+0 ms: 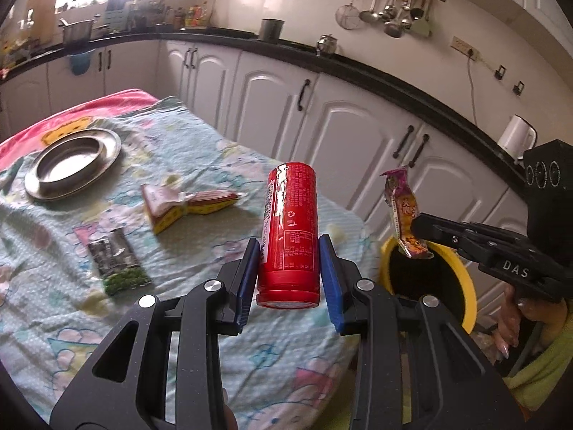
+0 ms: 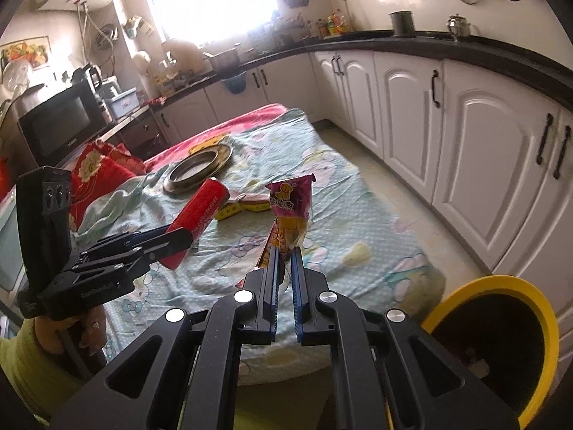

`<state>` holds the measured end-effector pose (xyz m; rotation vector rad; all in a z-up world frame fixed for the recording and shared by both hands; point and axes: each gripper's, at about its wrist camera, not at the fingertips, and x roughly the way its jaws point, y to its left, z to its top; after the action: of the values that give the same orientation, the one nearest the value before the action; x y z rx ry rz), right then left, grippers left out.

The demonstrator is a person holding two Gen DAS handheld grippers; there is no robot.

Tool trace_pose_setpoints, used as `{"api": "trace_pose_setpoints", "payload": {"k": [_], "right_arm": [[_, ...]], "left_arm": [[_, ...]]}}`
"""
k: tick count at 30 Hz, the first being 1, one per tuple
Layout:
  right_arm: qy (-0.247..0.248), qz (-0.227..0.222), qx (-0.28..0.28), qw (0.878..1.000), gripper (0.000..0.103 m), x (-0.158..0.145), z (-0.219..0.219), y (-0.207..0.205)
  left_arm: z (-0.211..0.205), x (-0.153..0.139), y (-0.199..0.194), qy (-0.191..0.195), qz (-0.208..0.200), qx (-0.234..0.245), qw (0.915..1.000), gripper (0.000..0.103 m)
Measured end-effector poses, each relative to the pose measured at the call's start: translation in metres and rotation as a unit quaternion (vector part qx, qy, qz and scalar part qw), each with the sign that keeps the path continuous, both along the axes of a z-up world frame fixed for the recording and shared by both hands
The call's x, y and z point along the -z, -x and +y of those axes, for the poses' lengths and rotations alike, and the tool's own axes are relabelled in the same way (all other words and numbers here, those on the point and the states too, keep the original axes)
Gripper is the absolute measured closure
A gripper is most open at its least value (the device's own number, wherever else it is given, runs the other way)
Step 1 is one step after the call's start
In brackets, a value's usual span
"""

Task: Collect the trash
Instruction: 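Lift and carry the red tube and pink wrapper over the yellow-rimmed bin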

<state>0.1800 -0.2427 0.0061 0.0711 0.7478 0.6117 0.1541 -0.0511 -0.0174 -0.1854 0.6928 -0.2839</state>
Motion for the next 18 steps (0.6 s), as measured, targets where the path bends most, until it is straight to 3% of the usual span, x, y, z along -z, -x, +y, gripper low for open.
{"api": "trace_pose_setpoints", "payload": {"k": [18], "right_arm": [[0.012, -0.019, 0.108, 0.994, 0.096, 0.006, -0.106, 0.018]], "left_arm": [[-0.106, 0.0, -0.008, 0.003, -0.001, 0.113, 0.9936, 0.077]]}}
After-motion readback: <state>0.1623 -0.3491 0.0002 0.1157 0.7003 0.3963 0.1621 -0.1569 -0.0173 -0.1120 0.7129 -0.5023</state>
